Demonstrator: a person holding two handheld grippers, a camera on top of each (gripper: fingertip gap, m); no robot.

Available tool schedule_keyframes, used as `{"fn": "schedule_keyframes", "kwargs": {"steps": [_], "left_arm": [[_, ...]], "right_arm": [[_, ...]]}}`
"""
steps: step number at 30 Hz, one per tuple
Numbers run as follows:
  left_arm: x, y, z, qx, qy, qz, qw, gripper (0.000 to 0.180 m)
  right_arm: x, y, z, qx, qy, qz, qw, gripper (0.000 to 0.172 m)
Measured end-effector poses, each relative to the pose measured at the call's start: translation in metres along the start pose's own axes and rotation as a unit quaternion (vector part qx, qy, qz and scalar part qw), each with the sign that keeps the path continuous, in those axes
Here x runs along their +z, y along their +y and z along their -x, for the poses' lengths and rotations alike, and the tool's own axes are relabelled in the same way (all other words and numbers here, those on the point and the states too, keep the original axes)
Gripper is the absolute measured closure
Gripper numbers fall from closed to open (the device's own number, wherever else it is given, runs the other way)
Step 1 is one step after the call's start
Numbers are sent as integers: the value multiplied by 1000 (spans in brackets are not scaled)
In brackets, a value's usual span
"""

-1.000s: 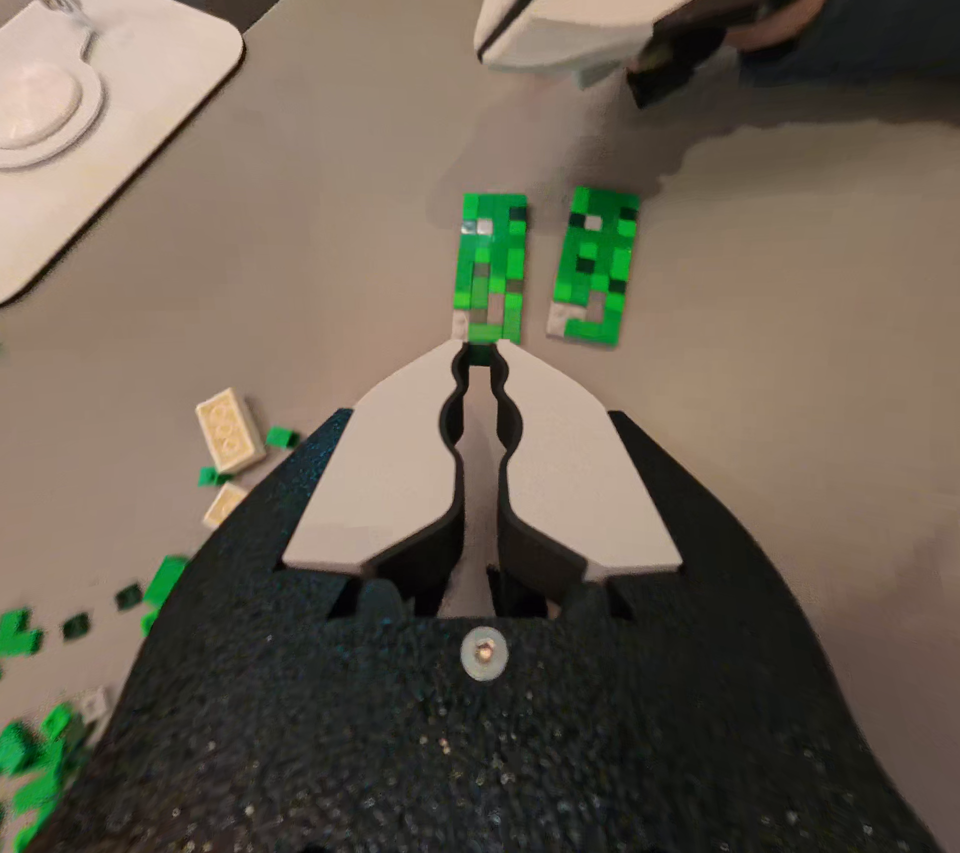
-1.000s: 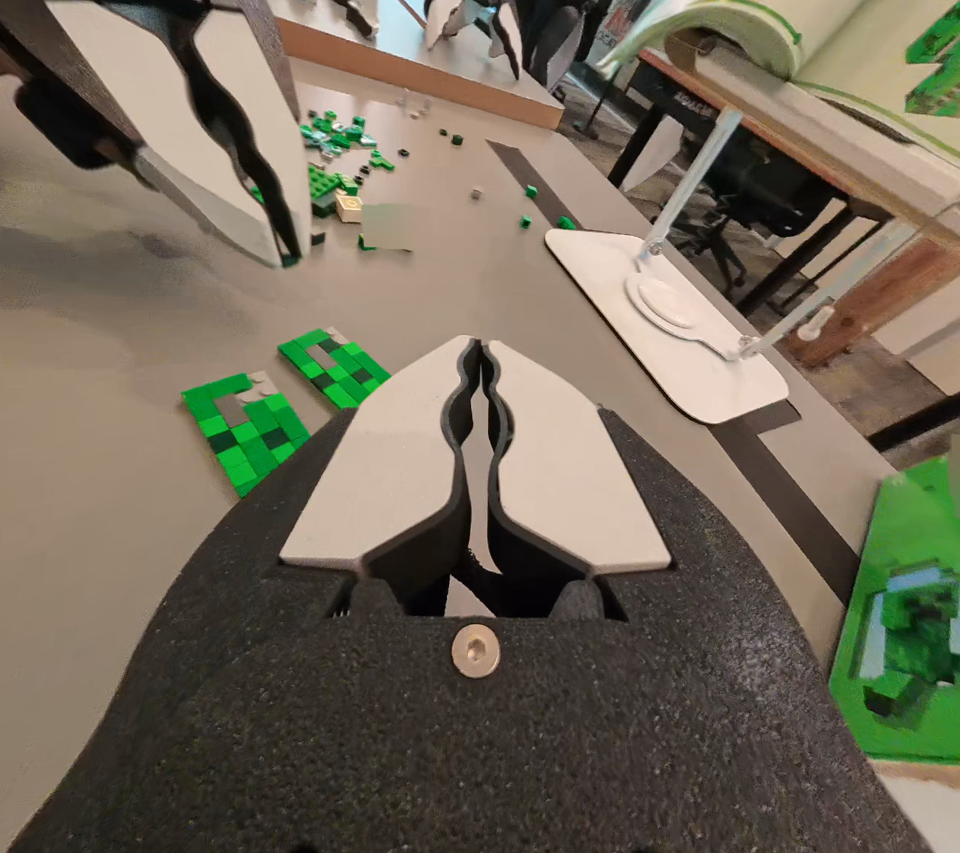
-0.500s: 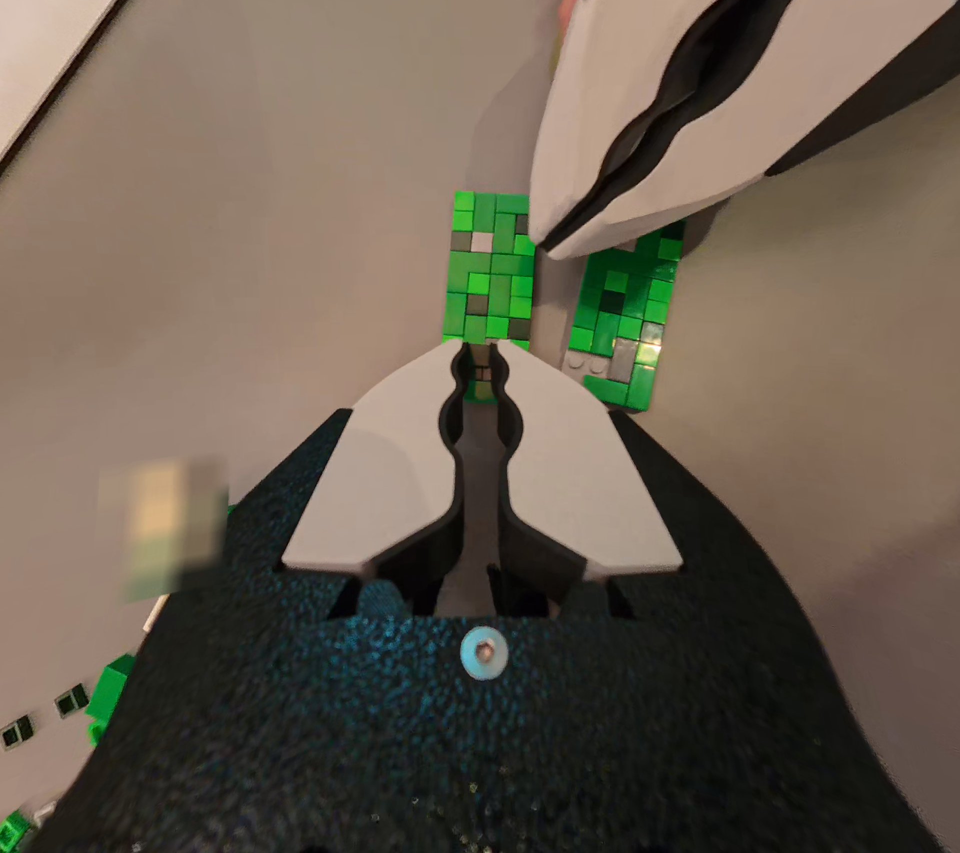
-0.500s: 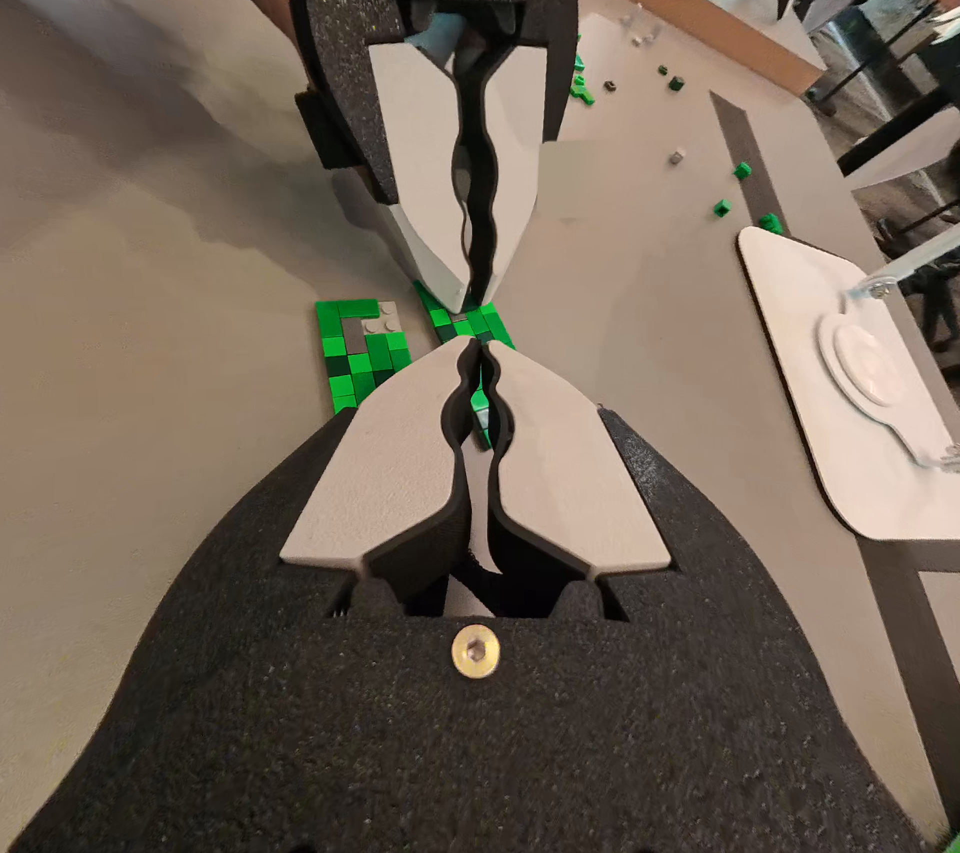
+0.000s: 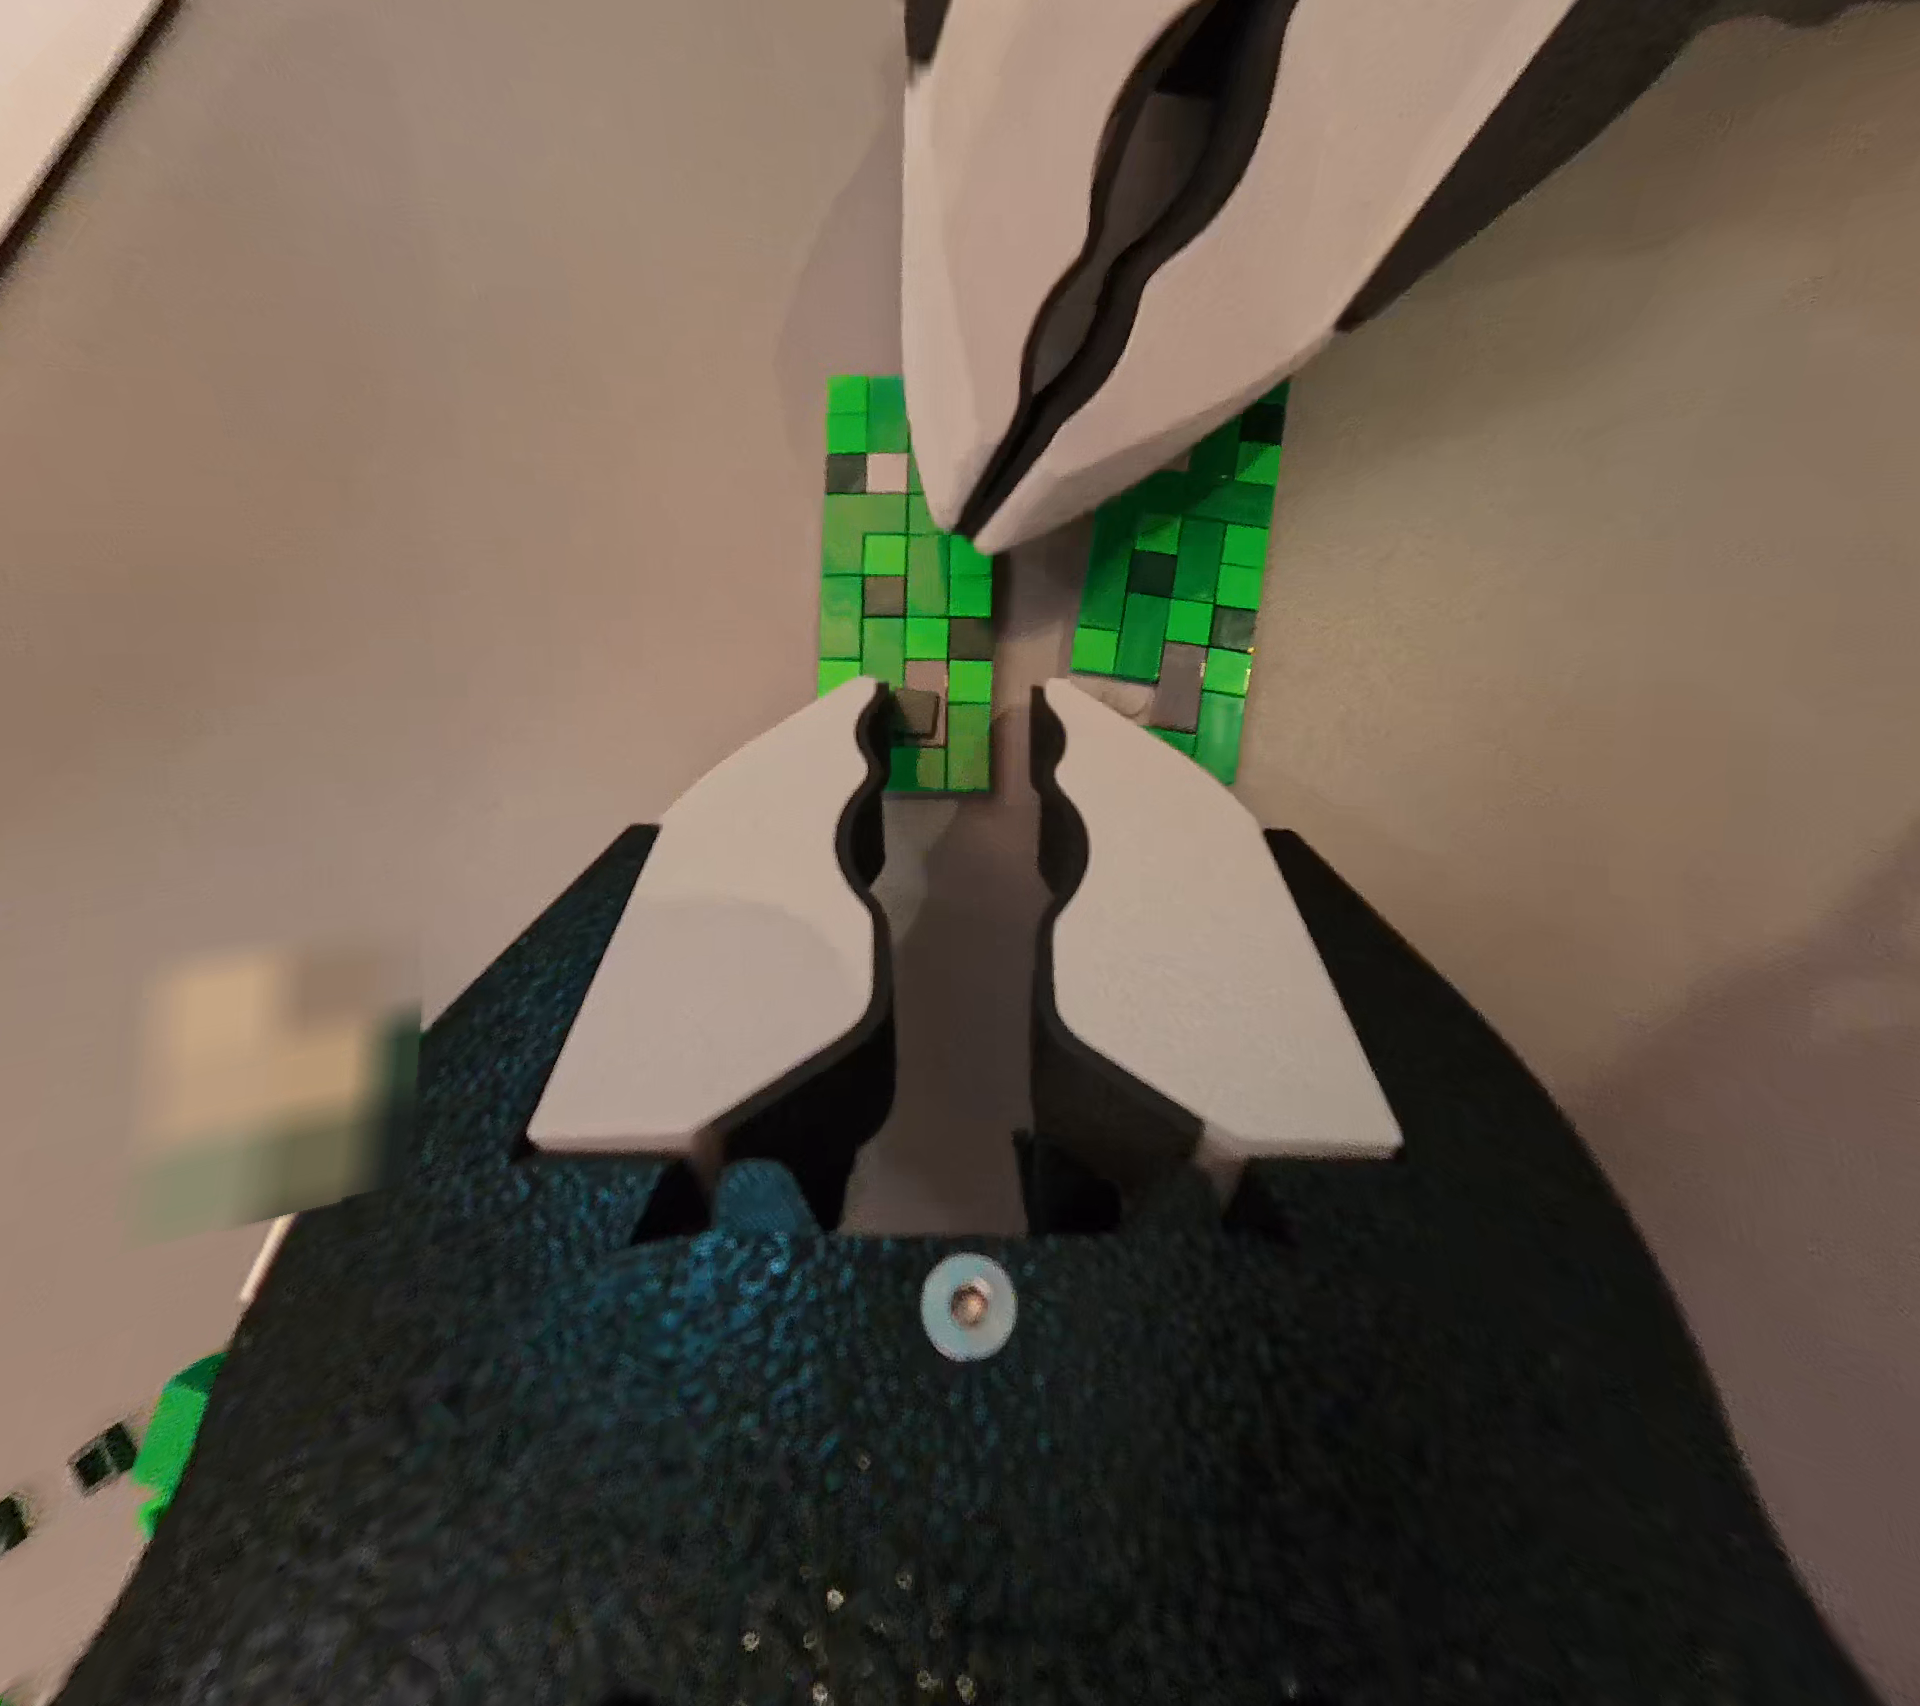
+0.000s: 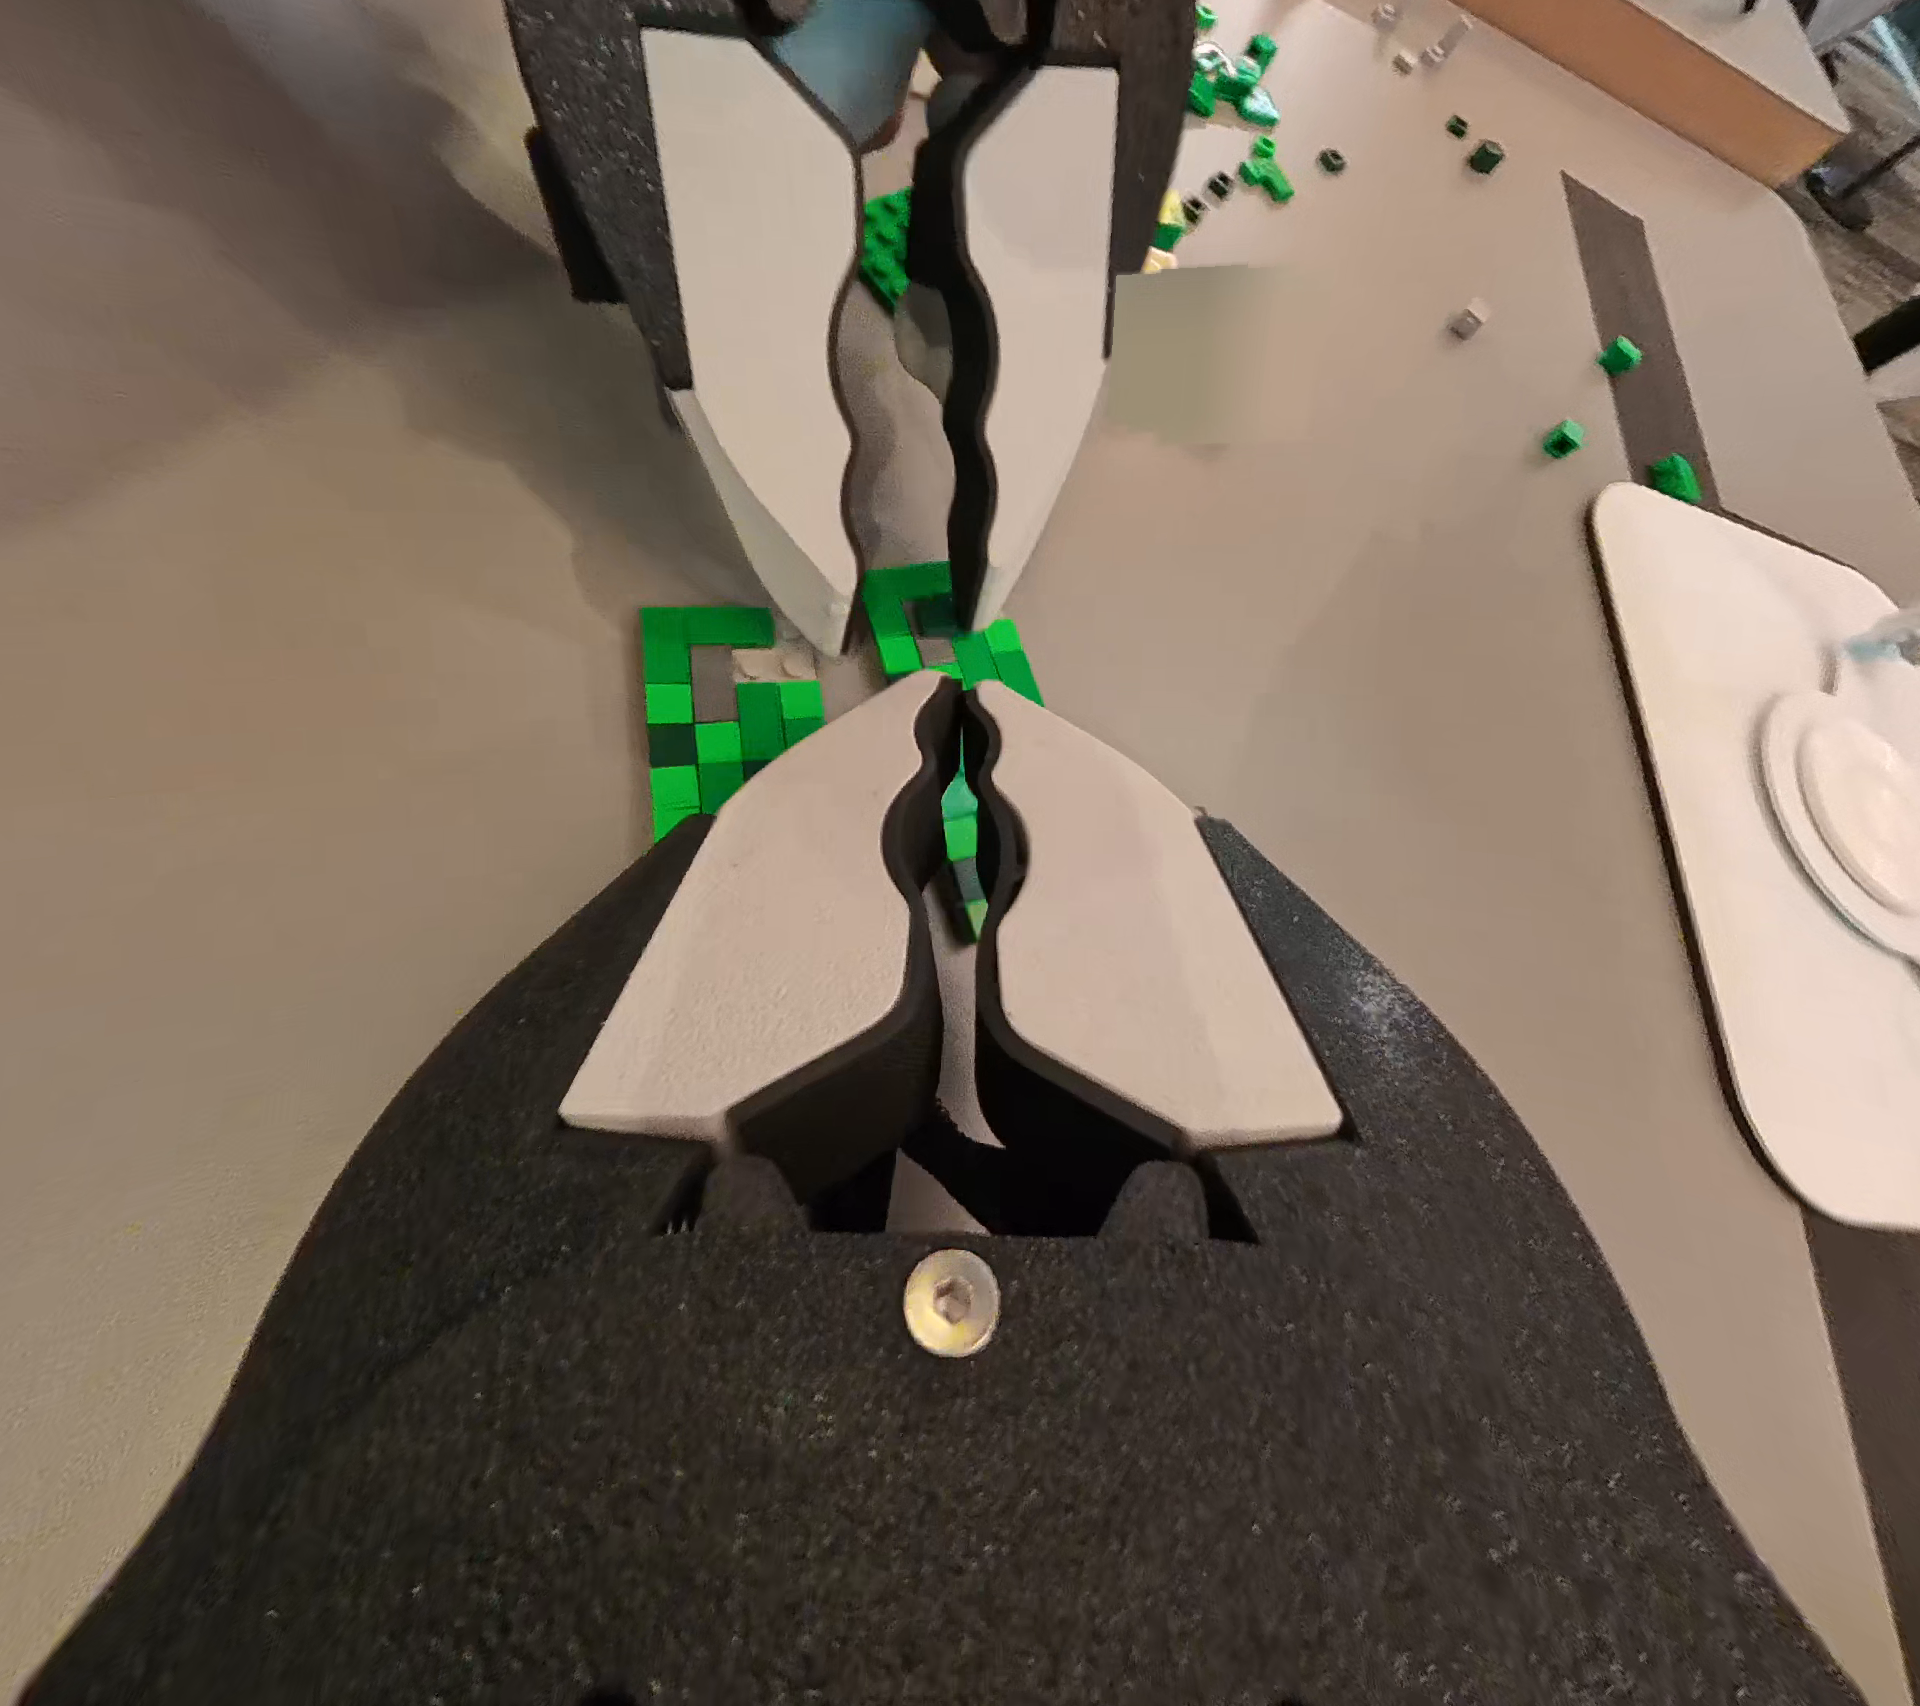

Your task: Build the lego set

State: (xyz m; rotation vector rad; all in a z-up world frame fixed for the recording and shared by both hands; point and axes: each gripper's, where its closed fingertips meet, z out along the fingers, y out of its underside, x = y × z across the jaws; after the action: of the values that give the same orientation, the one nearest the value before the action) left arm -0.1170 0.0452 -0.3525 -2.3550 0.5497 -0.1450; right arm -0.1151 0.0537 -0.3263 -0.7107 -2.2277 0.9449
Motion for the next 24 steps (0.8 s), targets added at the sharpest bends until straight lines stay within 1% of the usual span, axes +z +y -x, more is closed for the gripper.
{"fn": "schedule_keyframes", "kwargs": {"steps": [2, 6, 11, 14, 18, 24], "left_arm": [[1, -1, -1, 0, 4, -3, 1000, 153], [0, -2, -3, -1, 9, -5, 1000, 145], [-14, -6, 0, -14, 14, -35, 999, 141], [-16, 8, 7, -21, 2, -5, 1000, 139], [-11, 18, 11, -26, 5, 14, 1000, 126], [-6, 17, 9, -8, 24, 13, 1000, 123]], "right_arm": [[4, -4, 3, -19, -6, -5, 1000, 172], [9, -1, 4, -50, -7, 19, 999, 172], [10, -4, 2, -10, -26, 2, 1000, 172], [13, -5, 3, 15, -55, -1, 998, 166], [22, -7, 5, 16, -87, 0, 996, 163], [31, -4, 7, 3, -112, 27, 993, 163]]}}
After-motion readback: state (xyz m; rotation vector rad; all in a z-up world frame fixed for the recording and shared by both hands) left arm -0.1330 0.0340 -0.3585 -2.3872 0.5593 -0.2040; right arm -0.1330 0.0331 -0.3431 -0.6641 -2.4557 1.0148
